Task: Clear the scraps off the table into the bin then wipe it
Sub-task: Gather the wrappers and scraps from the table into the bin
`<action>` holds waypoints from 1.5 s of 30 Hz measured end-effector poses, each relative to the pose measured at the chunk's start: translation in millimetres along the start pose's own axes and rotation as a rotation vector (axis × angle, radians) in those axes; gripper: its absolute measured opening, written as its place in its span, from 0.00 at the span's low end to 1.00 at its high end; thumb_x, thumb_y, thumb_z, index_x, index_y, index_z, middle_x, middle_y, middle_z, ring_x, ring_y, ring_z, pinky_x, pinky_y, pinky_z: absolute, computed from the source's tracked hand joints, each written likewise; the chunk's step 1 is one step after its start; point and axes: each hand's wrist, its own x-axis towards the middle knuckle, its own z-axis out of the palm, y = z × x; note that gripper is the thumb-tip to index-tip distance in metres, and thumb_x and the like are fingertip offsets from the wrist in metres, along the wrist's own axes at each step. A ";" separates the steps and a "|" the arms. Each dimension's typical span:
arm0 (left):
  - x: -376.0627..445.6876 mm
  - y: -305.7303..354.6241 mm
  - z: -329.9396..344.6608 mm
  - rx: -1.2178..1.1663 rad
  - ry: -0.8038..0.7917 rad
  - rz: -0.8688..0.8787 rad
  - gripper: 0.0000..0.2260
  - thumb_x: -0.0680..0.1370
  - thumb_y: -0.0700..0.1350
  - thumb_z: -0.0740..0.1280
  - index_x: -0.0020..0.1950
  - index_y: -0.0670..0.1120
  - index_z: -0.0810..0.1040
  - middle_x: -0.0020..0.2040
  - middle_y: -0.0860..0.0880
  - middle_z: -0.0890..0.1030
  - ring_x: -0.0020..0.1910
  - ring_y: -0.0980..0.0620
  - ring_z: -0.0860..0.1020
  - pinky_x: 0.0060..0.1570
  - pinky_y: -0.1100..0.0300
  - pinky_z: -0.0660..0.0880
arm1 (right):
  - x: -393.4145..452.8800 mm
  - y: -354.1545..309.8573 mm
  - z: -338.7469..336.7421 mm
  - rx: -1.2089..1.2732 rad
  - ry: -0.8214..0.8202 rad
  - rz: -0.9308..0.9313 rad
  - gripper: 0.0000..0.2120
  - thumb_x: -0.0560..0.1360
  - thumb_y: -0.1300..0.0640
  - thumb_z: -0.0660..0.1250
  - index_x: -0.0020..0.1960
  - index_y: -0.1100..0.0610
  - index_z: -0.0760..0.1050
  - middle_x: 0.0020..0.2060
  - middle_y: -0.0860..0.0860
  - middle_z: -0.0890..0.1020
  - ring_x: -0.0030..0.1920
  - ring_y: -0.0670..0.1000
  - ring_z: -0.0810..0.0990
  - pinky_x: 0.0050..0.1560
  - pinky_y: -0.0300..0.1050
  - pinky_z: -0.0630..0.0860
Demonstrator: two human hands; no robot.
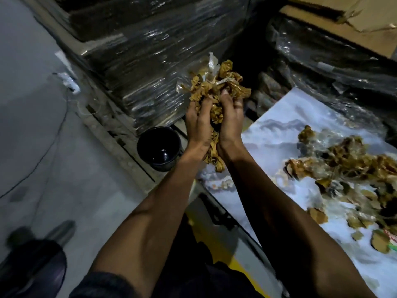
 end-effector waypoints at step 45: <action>344.2 -406.5 -314.7 0.289 0.555 -1.176 0.30 0.69 0.60 0.71 0.60 0.39 0.78 0.57 0.39 0.80 0.55 0.38 0.79 0.59 0.43 0.76 | 242.3 529.8 77.4 -0.331 0.333 1.061 0.23 0.76 0.49 0.68 0.66 0.62 0.75 0.59 0.58 0.80 0.51 0.57 0.80 0.36 0.42 0.73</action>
